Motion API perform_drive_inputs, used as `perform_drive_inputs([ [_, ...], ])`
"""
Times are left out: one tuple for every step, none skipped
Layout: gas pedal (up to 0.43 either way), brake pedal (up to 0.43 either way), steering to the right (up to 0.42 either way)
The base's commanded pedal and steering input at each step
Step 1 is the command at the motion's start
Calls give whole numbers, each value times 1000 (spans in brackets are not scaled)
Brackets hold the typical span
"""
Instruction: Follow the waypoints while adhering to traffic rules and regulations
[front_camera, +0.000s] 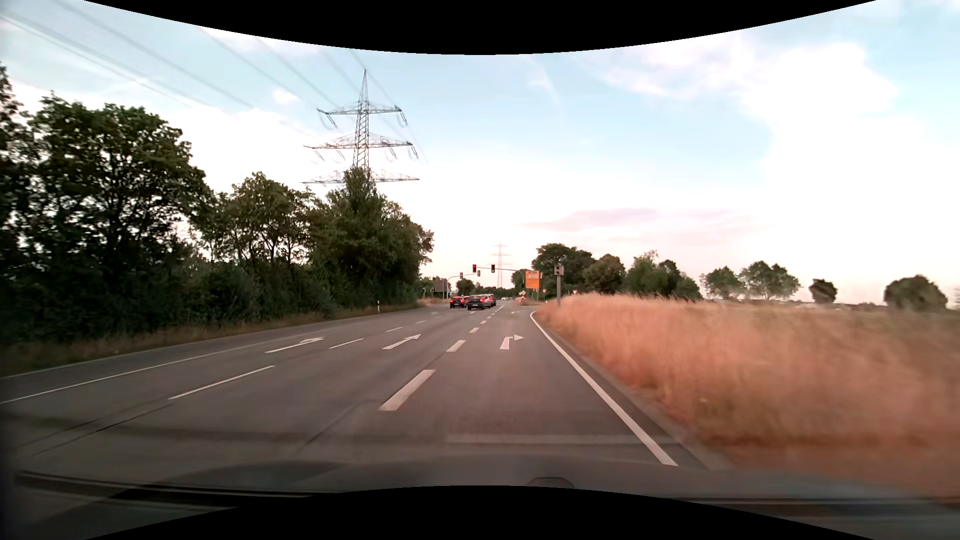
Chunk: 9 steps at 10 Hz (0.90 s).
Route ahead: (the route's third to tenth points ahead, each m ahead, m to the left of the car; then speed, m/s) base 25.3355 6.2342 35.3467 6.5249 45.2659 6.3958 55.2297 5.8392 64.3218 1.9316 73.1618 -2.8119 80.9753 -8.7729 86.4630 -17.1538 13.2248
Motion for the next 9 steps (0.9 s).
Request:
perform_drive_inputs([
  [0,189,-2],
  [0,189,-2],
  [0,189,-2],
  [0,189,-2],
  [0,189,-2],
  [0,183,-2],
  [0,183,-2],
  [0,177,-2],
  [0,171,-2],
])
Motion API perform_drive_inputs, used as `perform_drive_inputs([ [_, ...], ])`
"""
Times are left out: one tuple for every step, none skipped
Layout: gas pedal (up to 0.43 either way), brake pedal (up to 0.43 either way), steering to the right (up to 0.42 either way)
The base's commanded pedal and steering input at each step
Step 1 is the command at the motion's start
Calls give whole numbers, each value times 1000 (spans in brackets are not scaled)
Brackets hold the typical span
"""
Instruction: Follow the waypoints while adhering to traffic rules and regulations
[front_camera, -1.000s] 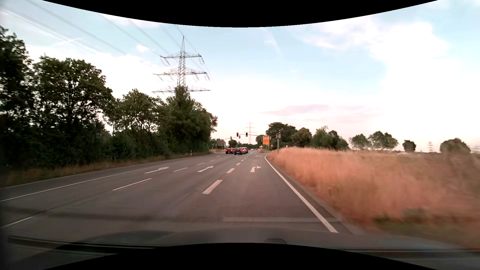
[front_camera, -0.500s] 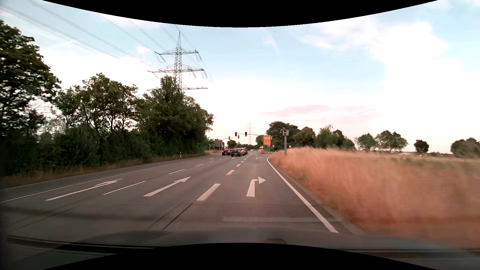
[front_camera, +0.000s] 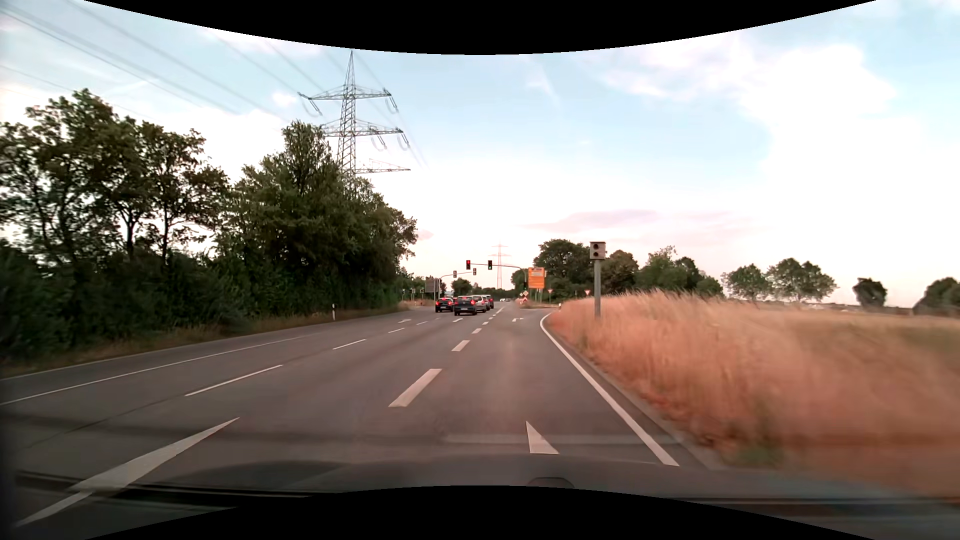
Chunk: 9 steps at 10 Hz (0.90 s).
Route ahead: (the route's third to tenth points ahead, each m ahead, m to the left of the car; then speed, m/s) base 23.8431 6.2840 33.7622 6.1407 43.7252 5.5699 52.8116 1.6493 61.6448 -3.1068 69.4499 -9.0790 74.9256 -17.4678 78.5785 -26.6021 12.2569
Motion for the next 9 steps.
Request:
perform_drive_inputs([
  [0,165,-2],
  [0,159,-2],
  [0,146,-2],
  [0,140,-2],
  [0,128,-1],
  [0,110,-1],
  [0,110,0],
  [0,110,0],
  [0,104,1],
])
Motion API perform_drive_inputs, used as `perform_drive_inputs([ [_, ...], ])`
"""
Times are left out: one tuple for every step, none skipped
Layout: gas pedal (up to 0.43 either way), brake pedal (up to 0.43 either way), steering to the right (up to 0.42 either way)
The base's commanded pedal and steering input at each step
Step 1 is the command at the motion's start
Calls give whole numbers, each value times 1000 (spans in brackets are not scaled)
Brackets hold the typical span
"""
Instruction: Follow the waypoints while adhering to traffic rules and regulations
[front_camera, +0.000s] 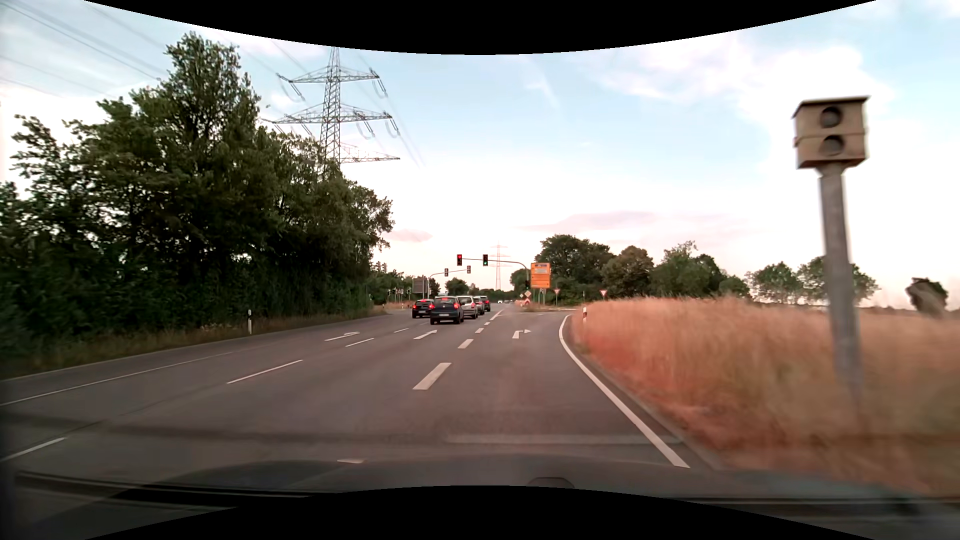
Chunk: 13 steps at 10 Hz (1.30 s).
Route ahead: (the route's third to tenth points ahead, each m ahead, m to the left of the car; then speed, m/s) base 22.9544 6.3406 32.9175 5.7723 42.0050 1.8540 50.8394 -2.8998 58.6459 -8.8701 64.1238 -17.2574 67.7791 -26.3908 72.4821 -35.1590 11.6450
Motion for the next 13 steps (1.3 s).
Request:
perform_drive_inputs([
  [0,104,2],
  [0,104,2],
  [0,104,3],
  [0,104,3],
  [0,110,4],
  [0,110,5],
  [0,116,7],
  [0,122,9],
  [0,128,12],
  [0,134,13],
  [0,140,15],
  [0,140,18],
  [0,146,16],
])
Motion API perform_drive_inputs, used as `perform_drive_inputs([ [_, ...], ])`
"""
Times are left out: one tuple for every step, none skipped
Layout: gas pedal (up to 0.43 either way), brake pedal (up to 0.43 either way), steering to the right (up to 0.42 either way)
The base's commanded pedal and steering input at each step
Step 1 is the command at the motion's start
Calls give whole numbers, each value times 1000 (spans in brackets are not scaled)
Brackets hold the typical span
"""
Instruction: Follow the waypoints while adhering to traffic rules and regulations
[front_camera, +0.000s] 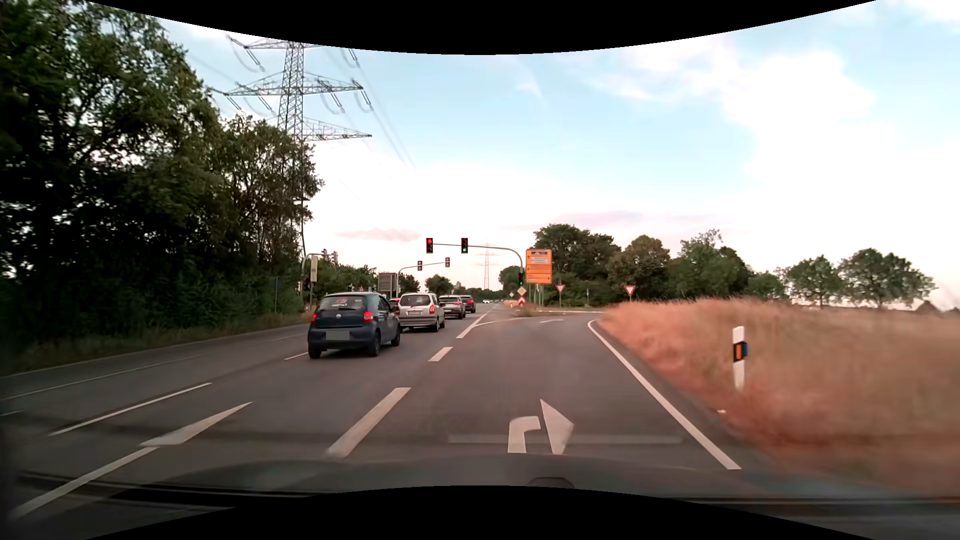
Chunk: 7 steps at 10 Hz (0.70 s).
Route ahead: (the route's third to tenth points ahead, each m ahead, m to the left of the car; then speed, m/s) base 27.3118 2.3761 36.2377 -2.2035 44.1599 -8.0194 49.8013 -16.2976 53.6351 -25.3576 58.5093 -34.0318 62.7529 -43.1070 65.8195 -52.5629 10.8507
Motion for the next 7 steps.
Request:
perform_drive_inputs([
  [0,146,16],
  [0,146,15],
  [0,146,15],
  [0,152,15],
  [0,146,15],
  [0,146,15],
  [0,152,16],
])
